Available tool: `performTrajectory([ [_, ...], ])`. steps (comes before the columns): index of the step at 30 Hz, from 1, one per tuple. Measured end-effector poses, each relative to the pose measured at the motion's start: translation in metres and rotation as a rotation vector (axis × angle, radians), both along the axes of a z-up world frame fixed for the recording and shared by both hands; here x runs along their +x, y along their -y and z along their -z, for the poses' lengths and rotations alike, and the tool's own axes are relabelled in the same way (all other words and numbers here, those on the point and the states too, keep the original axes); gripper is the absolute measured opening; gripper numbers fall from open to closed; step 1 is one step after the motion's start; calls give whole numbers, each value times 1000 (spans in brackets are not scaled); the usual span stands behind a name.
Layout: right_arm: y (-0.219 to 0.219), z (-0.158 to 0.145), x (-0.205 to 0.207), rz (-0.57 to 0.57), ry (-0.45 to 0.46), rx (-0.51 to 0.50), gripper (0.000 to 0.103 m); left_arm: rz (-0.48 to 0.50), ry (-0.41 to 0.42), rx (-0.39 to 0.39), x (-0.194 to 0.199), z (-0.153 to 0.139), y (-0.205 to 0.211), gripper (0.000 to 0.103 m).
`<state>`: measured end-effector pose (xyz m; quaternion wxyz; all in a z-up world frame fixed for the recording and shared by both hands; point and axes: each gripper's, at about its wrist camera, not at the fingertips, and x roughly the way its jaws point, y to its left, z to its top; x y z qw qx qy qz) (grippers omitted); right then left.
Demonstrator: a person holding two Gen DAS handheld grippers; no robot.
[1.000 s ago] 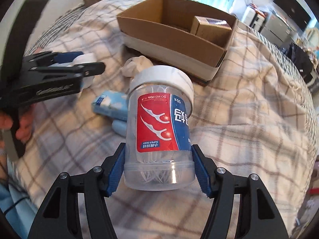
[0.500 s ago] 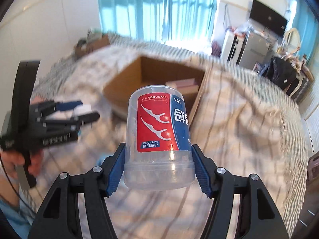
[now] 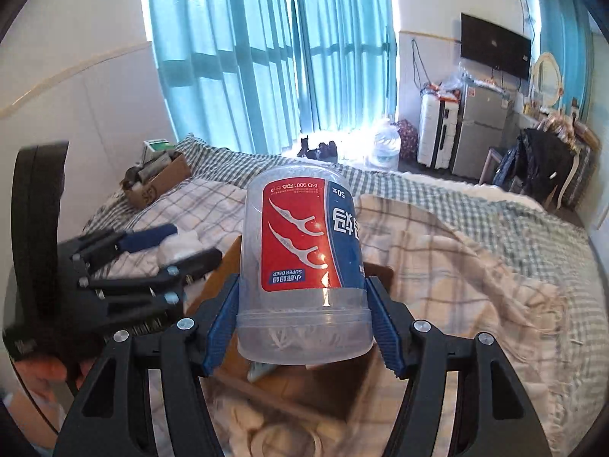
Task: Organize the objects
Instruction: 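Carry the toothpick jar and white figurine into the cardboard box and release both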
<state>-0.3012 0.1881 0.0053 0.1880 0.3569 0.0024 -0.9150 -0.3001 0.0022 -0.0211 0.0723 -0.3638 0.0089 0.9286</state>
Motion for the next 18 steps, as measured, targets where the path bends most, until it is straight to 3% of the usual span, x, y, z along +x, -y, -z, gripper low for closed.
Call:
performTrajectory([
  [4, 1, 37, -29, 17, 57, -36, 63, 15, 58, 1, -17, 47, -6, 65],
  [9, 5, 68, -42, -10, 94, -47, 63, 42, 106, -12, -25, 80, -6, 65],
  [12, -2, 67, -43, 12, 63, -73, 68, 11, 85, -40, -23, 77, -4, 67],
  [14, -9, 57, -36, 27, 20, -102, 80, 5, 65, -35, -18, 68, 0, 84],
  [18, -18, 25, -12, 37, -49, -110, 80, -28, 27, -29, -1, 43, 7, 89],
])
